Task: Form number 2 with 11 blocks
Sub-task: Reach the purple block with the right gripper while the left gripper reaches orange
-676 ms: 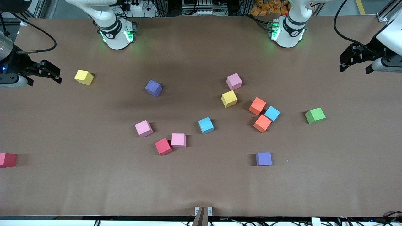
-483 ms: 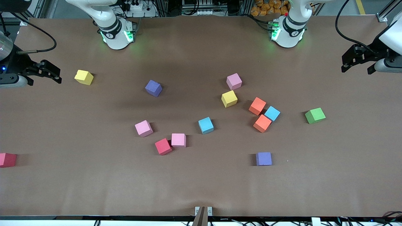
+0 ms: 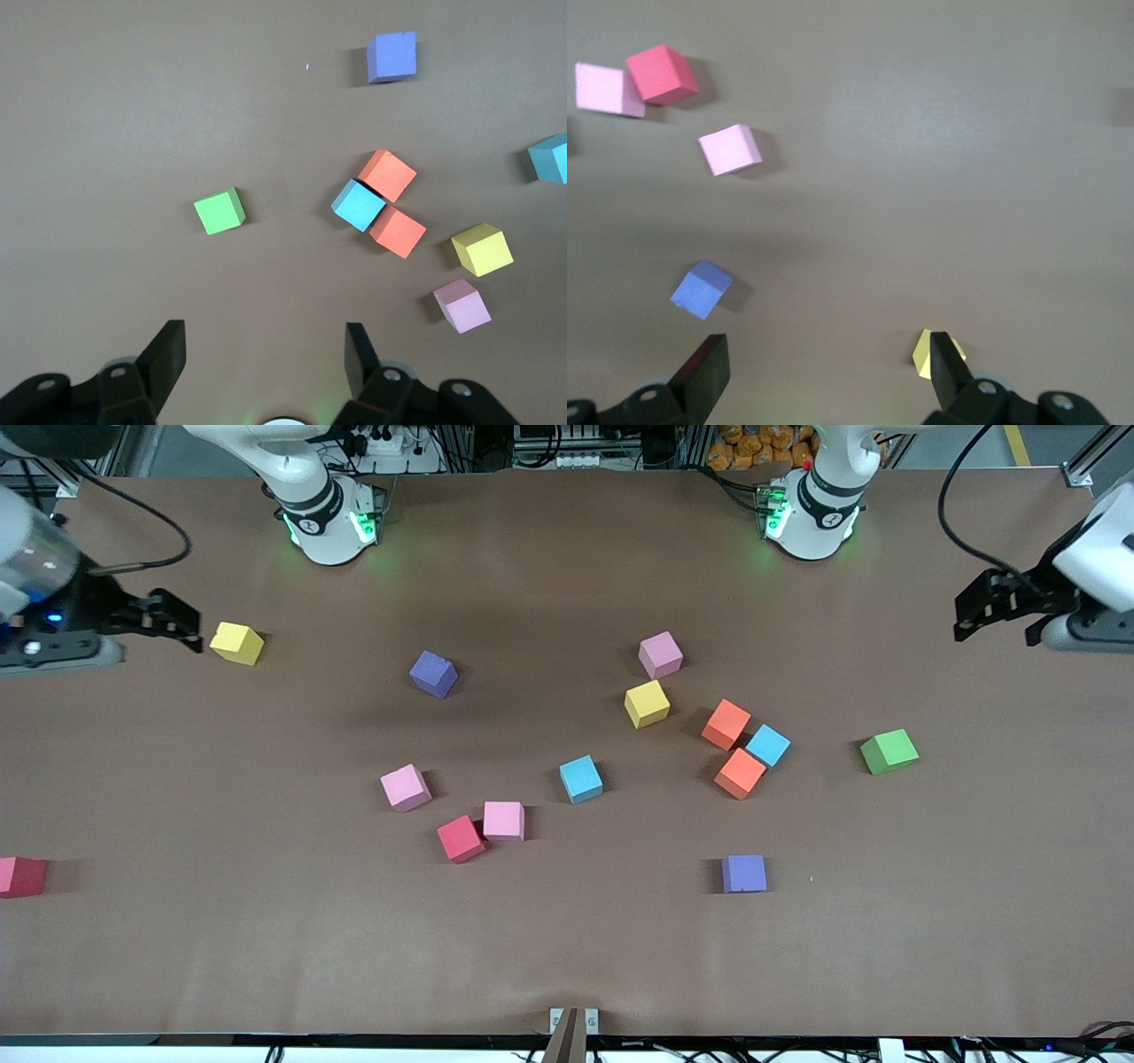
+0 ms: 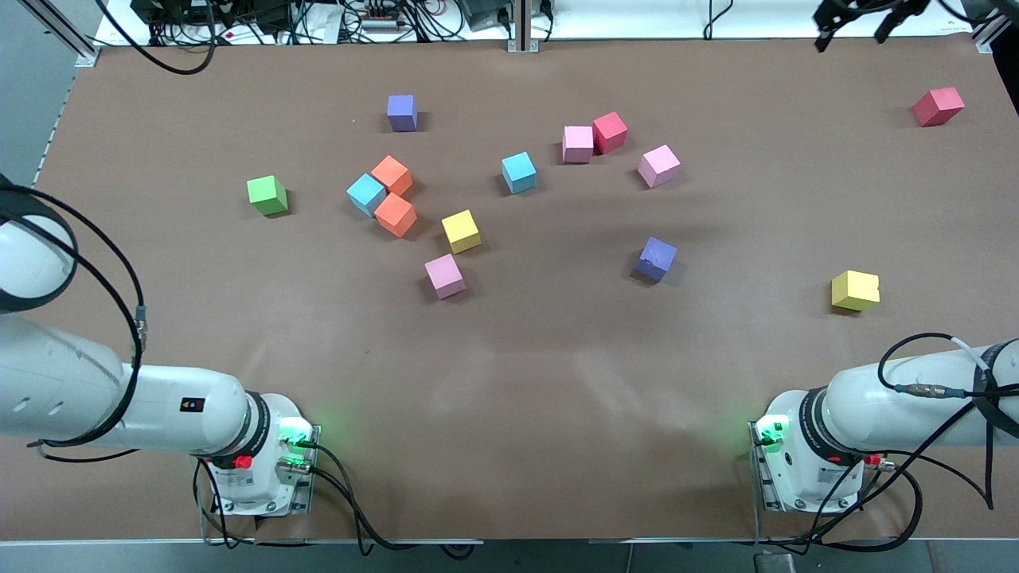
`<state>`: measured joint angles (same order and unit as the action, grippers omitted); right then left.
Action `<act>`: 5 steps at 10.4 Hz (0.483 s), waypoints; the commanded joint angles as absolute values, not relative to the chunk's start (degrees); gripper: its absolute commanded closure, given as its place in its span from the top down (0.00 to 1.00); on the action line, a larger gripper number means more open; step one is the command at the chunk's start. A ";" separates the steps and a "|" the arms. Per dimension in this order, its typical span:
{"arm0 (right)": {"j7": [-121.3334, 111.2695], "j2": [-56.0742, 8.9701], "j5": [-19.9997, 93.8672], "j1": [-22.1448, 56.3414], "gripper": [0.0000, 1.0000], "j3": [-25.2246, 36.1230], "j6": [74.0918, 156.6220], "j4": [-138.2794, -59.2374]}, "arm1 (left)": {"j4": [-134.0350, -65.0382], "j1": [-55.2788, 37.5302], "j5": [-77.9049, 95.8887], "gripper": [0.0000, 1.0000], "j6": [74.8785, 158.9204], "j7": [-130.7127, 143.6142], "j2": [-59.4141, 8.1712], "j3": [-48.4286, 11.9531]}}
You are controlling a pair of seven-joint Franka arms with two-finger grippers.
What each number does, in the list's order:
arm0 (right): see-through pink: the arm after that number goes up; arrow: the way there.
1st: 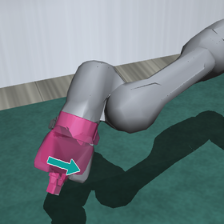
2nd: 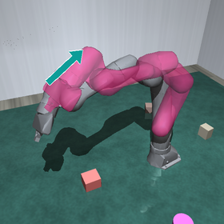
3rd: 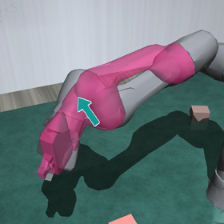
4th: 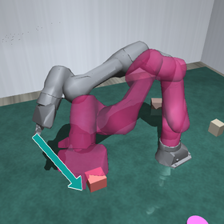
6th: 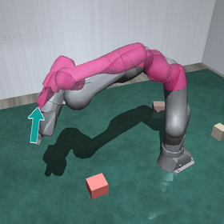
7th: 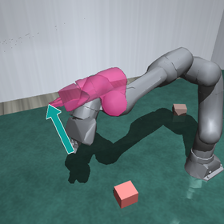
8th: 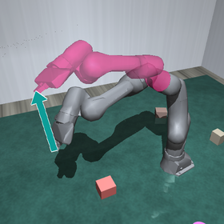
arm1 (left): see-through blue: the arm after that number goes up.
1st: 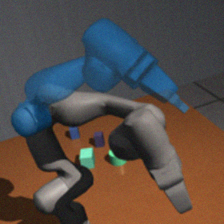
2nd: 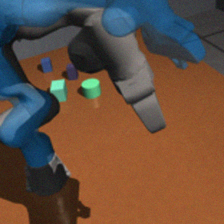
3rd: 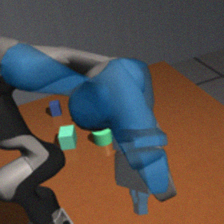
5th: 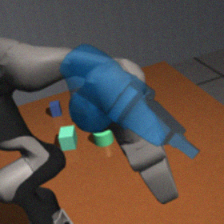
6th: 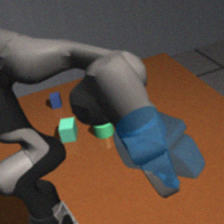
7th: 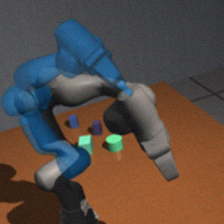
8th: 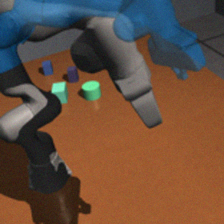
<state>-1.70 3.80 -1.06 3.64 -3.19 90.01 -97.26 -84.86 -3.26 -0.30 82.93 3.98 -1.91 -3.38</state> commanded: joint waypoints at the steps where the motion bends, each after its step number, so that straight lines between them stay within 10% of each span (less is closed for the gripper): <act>1: 4.19 3.69 -1.05 9.38 1.00 -3.08 89.65 -98.08 | -90.57 -3.08 4.46 0.81 86.36 10.34 -4.05 -3.96; 5: 6.24 -1.40 -1.05 19.41 1.00 -3.08 98.76 -104.65 | -108.34 -3.16 4.92 0.81 103.41 27.01 -0.79 -8.42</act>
<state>5.53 0.35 -1.01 17.43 -3.45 95.35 -102.13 -101.73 -3.23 4.17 98.61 20.87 -4.40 -6.11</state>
